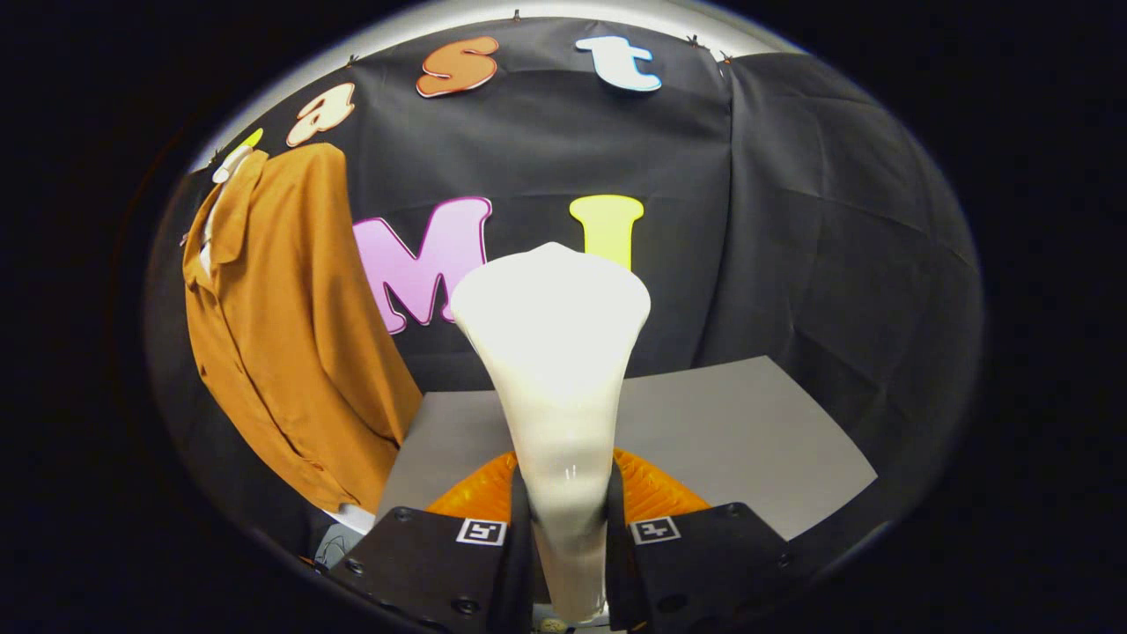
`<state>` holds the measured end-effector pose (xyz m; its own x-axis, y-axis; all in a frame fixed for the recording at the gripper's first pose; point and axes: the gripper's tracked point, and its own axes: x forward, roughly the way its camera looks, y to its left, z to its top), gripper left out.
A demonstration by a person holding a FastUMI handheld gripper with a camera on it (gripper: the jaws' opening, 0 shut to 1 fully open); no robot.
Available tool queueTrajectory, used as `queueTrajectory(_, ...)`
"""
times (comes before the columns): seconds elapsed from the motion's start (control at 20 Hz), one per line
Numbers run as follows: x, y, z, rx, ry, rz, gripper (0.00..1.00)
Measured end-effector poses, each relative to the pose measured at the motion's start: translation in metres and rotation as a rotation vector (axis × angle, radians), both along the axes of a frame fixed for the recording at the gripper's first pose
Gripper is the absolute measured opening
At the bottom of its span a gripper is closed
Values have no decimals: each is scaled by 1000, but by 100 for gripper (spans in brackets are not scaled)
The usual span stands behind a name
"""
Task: Iron the clothes twice with a garment steamer, once on the left side and once on the right side.
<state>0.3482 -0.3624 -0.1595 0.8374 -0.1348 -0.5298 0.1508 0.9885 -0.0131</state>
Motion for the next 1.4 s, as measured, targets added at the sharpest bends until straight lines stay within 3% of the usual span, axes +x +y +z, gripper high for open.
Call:
queueTrajectory(0.45,-47,129,71,-16,-174,81,36)
queueTrajectory(0.85,-37,248,60,-45,-168,130,36)
queueTrajectory(1.4,14,282,8,-60,-68,71,36)
